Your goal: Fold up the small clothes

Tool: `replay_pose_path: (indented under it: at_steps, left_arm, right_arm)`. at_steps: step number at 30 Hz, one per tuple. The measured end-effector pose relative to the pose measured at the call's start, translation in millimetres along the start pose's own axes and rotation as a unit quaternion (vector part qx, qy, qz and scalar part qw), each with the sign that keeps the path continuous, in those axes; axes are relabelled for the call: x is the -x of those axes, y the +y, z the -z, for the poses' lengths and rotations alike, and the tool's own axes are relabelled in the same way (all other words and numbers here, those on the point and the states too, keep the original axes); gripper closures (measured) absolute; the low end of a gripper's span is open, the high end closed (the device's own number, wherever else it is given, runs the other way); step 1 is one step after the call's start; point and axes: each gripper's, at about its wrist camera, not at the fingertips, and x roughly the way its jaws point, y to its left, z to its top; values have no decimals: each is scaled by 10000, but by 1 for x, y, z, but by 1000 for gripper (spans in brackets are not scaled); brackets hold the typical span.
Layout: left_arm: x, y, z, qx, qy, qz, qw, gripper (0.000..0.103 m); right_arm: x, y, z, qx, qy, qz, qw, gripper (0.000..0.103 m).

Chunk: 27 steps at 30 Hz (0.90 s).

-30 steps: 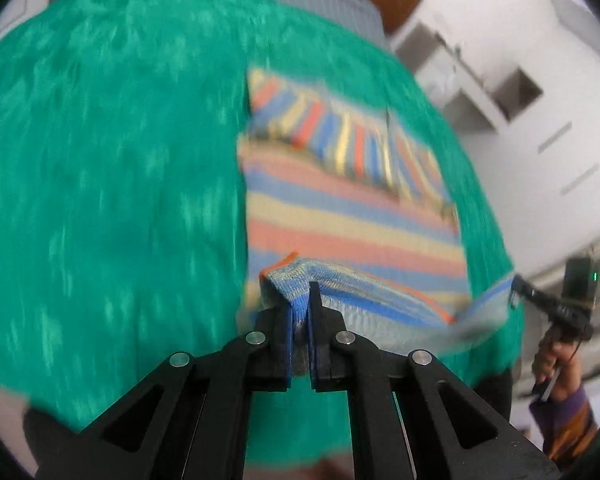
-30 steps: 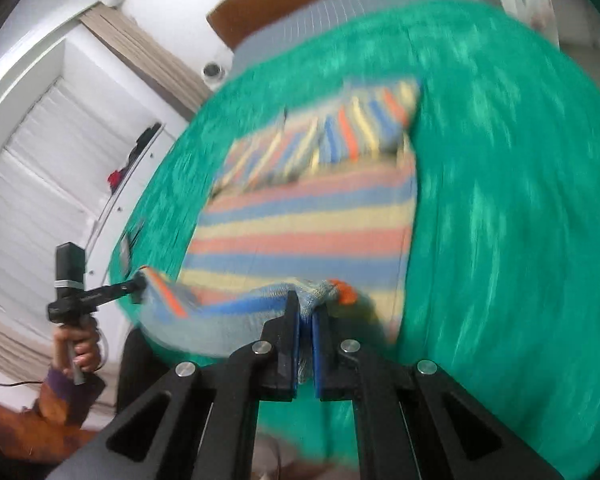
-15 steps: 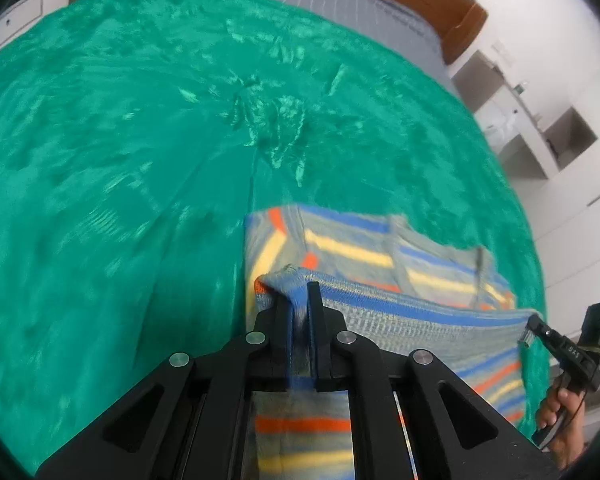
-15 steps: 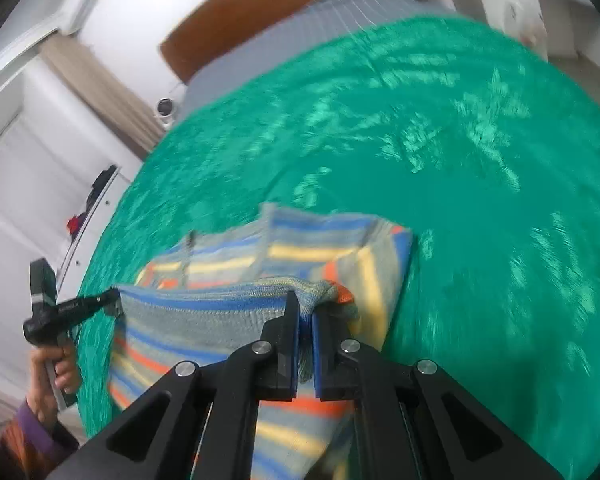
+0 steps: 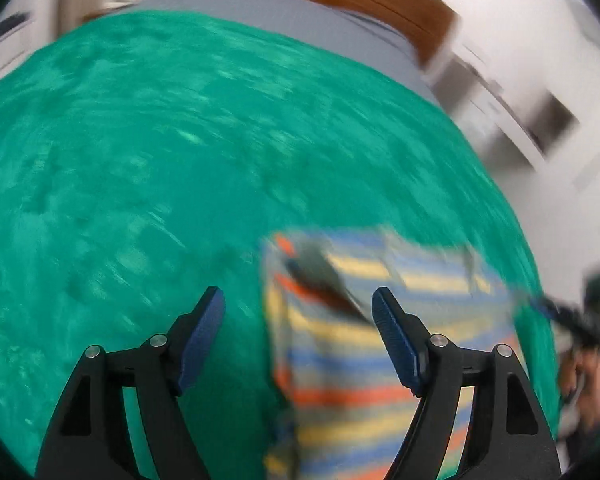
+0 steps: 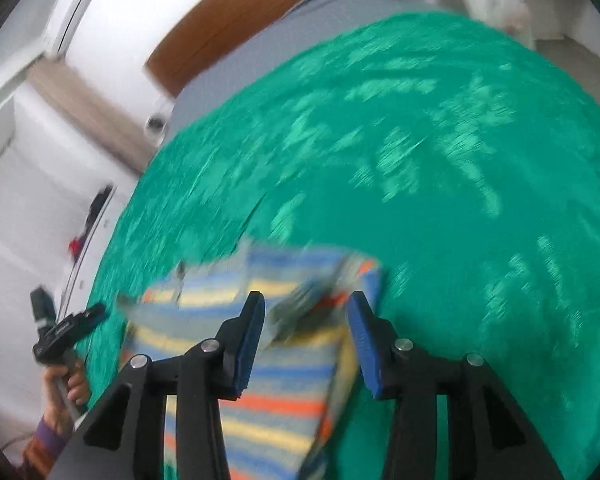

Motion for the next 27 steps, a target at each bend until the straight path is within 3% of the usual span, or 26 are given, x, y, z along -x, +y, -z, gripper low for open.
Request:
replay_pose_path:
  at_steps: [3,4,6,8,9,11,13,15,20,24,27]
  left_arm:
    - [-29,-29,16,-610,925,618,9919,21]
    - [-39,-36,20,-708,1146,640,9888,21]
    - [-63,-47,16,-850,1329,311,9870,21]
    - [-81,-47,-3,-660,1192,87,9906,21]
    - [-85,-43,-15,-428,1016,-26,9939,22]
    - [-81,-29,-35,137,584,-262,9979,22]
    - [-65,-14,-45,714,188,-273,9969,22]
    - [-47,-9,-39,823,-3,-55,9966,21]
    - [-23,-35,17,-297,127,-143,9994,20]
    - [-20,-32,92,-1029,511,-821,9900,25]
    - [-9,-10,111,-1023,465,-1207,9863,26]
  right_arm:
    - [-49,29,10,303,1451,-353,9883,58]
    - [-66,37,12,433,1688,-295,9843,58]
    - [-90,48,4,600,1591,-9,9854,58]
    - [-100,56,-15,627,1005,117,9929,58]
    - [-98,60,-26,593,512,198,9967,58]
    - [-90,67,-36,531,-8,202,9984,58]
    - [-79,73,-36,509,-246,100,9984,58]
    - [-68,83,-27,736,-161,54,9971,58]
    - [-47,96,25,1710,443,115,9842,58]
    - [-40,77,78,2178,835,349,9718,58]
    - [-22,41,117,2303,906,825,9654,58]
